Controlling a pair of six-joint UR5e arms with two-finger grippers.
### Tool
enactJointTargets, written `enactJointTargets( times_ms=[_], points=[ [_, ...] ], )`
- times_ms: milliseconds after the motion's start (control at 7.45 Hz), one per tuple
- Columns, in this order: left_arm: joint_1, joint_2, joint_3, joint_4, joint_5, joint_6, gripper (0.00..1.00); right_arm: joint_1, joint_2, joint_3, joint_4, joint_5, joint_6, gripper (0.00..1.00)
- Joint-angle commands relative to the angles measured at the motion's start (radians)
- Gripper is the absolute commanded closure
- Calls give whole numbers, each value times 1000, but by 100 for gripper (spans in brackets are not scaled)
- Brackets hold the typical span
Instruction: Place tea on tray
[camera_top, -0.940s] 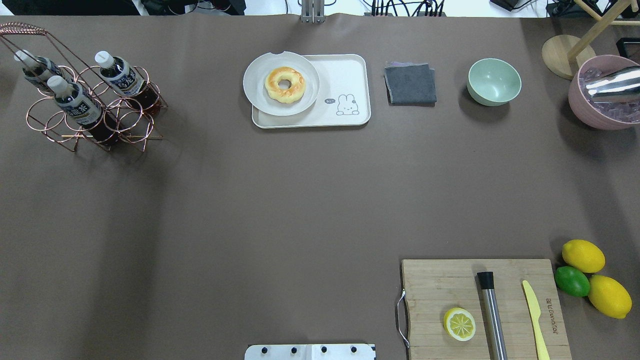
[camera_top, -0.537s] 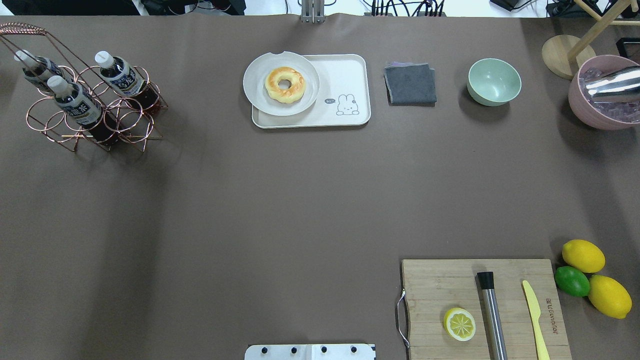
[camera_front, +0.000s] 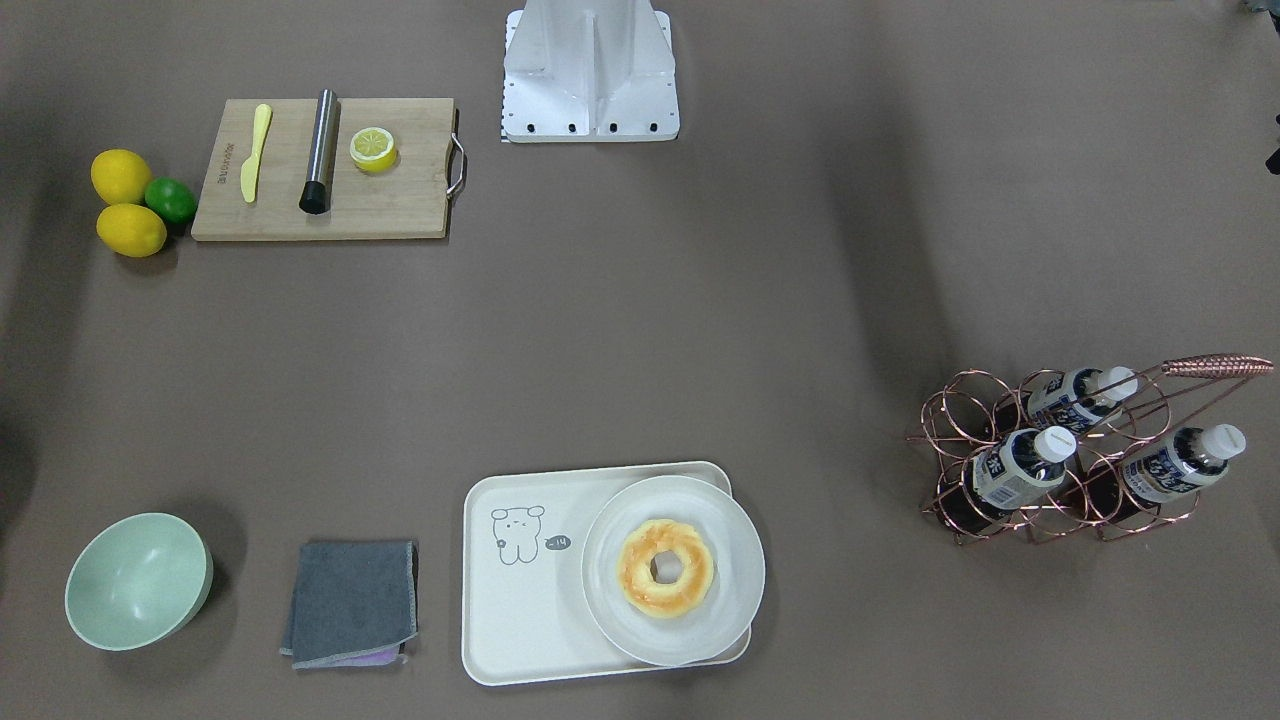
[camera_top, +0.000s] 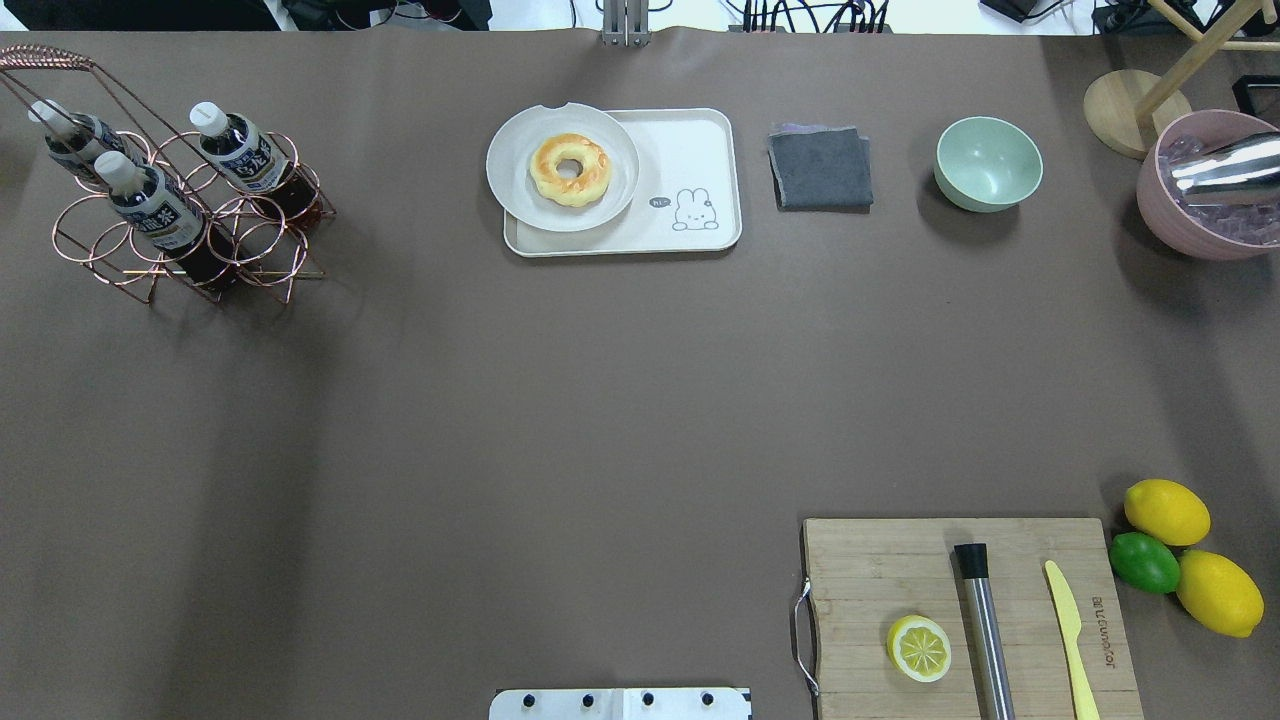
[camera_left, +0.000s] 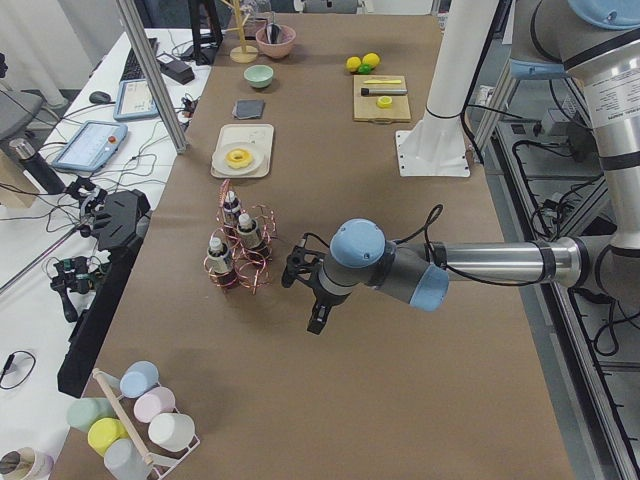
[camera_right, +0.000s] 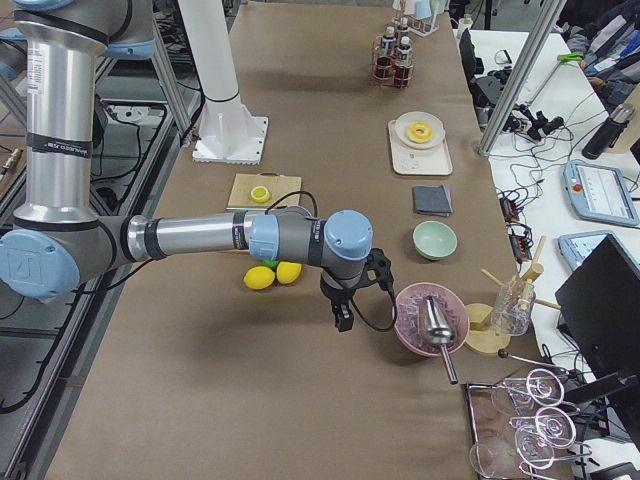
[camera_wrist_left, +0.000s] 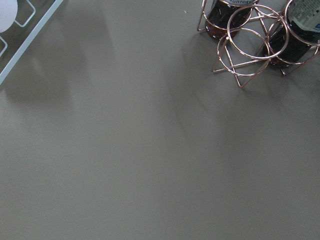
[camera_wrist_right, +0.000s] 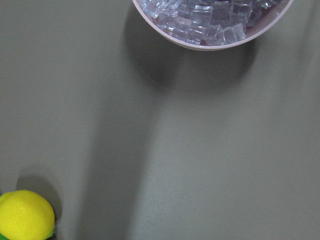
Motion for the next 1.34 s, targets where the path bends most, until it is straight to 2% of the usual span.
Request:
enactJointTargets(
  times_ms=[0,403,671,1208],
  points=[
    [36,-1,21,19,-62,-3,3,0,2,4,0,14,1,0],
    [35,-1,21,18,-59,-3,3,0,0,3,2,13,-1,0],
    [24,1,19,18,-59,-8,3,0,-6,-12,72,11,1,0],
    [24,-7,16,16,-59,-34,3,0,5,-22,75,4,7,0]
  ],
)
